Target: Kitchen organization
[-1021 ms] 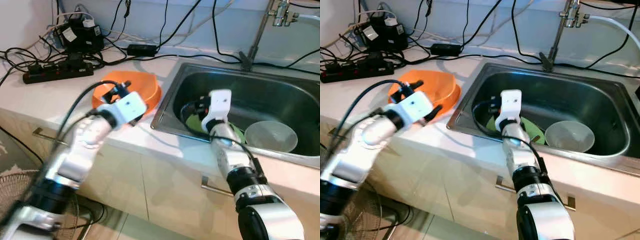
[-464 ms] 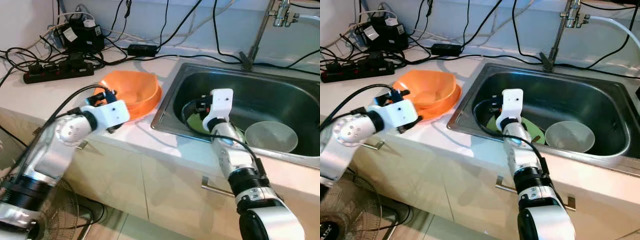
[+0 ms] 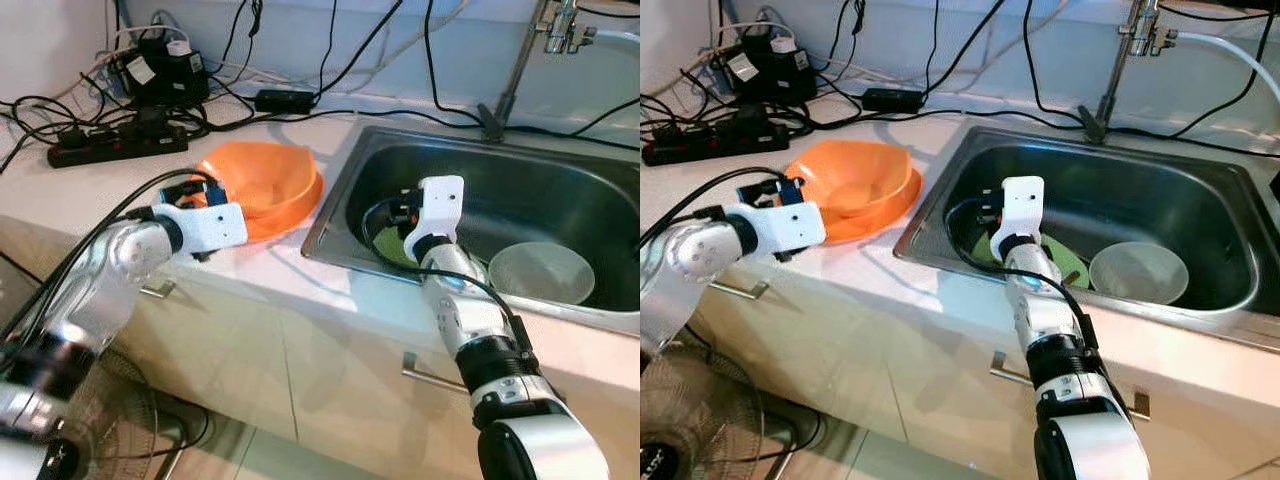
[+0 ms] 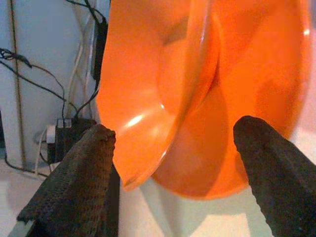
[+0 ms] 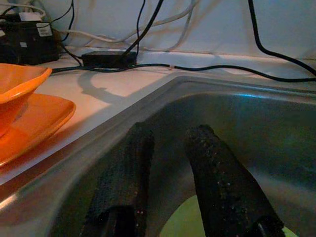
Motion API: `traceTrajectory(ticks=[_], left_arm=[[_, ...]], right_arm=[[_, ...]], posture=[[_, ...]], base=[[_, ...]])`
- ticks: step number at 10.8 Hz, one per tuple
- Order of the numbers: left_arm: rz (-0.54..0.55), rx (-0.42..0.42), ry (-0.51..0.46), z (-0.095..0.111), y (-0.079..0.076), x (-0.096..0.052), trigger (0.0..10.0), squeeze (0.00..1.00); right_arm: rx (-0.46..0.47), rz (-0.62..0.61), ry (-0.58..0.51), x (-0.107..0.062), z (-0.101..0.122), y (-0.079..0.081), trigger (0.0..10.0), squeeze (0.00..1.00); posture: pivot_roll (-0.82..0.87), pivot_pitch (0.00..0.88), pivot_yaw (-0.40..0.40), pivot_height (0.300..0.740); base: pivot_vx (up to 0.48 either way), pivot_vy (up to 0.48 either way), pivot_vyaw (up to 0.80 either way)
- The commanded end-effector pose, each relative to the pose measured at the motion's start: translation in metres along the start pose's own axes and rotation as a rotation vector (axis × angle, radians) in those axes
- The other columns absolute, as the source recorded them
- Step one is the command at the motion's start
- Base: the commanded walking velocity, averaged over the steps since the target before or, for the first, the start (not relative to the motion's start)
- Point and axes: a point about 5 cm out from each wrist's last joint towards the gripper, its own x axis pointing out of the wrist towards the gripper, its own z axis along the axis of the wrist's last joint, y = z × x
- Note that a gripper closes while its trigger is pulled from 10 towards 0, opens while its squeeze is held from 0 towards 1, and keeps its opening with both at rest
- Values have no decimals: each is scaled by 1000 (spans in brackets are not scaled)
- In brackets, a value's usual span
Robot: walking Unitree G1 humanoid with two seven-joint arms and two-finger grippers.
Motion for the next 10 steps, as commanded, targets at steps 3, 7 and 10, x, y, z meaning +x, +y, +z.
traceTrajectory(ticks=[3, 7, 10], left_arm=[[4, 53, 33, -1, 3, 14, 4157, 0], [12, 81, 27, 1, 4, 22, 0, 0], [10, 84, 26, 0, 3, 23, 0, 0]], right_arm=[[1, -12, -3, -2, 2, -2, 10000, 0], [2, -23, 4, -3, 1, -4, 10000, 0], [4, -24, 1, -2, 2, -4, 10000, 0]], posture=[[201, 10, 40, 740], [197, 9, 43, 740], [199, 7, 44, 740]], base=[[0, 0, 0], [0, 0, 0], [0, 0, 0]])
